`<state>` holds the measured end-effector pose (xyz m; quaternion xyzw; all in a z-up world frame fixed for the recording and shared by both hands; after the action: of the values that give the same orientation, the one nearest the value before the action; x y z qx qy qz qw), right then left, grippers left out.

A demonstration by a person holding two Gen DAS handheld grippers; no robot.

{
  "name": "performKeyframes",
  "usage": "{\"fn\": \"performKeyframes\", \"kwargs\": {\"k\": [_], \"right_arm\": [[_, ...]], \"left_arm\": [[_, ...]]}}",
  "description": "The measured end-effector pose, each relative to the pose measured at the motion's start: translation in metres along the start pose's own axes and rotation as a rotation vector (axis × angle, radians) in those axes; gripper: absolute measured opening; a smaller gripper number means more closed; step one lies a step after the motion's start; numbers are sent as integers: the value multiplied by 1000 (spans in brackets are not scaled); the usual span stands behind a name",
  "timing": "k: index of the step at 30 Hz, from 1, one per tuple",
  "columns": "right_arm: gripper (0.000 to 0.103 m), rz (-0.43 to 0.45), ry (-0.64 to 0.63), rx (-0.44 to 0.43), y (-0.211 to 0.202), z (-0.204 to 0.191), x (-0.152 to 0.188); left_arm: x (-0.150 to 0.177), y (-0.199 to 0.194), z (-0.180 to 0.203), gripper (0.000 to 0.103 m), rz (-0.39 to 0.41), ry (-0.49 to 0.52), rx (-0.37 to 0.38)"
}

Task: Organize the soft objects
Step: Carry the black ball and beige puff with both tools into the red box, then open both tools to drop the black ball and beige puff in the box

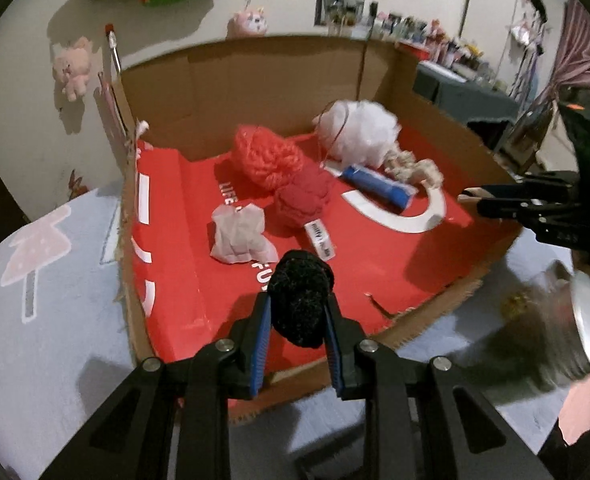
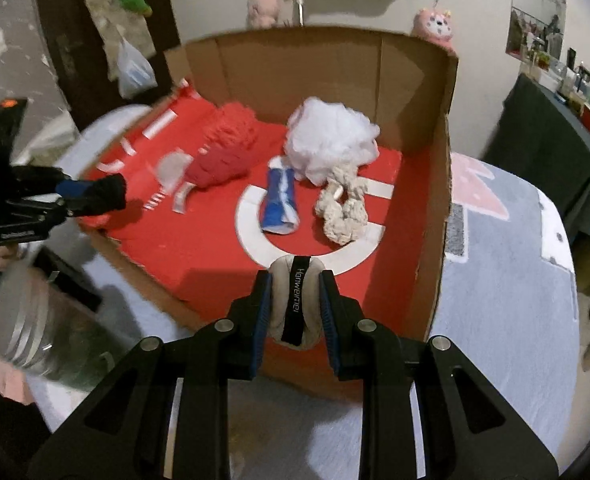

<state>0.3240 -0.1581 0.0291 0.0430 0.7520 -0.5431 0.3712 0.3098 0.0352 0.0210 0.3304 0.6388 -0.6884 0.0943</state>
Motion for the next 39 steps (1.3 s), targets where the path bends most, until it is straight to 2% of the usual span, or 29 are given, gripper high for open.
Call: {"fn": "performKeyframes", "kwargs": {"k": [3, 9, 15, 25, 29, 32, 35, 37, 39], "right_arm": [[23, -34, -31, 55, 10, 2, -4], [23, -84, -61, 98, 24, 1, -7], [23, -142, -80, 138, 38, 5, -1], [27, -163, -100, 168, 44, 5, 3], [31, -171, -114, 174, 48, 3, 3], [41, -175, -123, 167, 49, 1, 5], [50, -161, -129, 166, 45, -3, 2], [54, -147, -135, 170, 40, -6, 0], [62, -131, -126, 176, 34, -6, -3]], "left_arm": [[-1, 14, -5, 27, -44, -6, -29], [4, 31, -13, 27, -102, -6, -69], [4, 33, -13, 29, -103, 2, -74], [1, 37, -10, 36, -101, 20, -81], [0, 37, -9, 38, -98, 20, -76], [1, 36, -8, 42, -95, 25, -74], [-1, 29, -5, 52, -69, 29, -60], [-3, 22, -3, 63, -43, 32, -57], [-5, 13, -1, 69, -12, 31, -62]]}}
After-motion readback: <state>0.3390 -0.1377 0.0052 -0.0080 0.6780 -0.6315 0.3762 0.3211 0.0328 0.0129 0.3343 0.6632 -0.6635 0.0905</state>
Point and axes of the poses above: each gripper's, at about its wrist camera, not at the fingertips, and y roughly the way its jaws point, z to its right, x to its underside, the point moved 9 cm from there along y, roughly the way its jaws point, and after that the axes turned 5 degrees about -x, right-handed, at the moved point
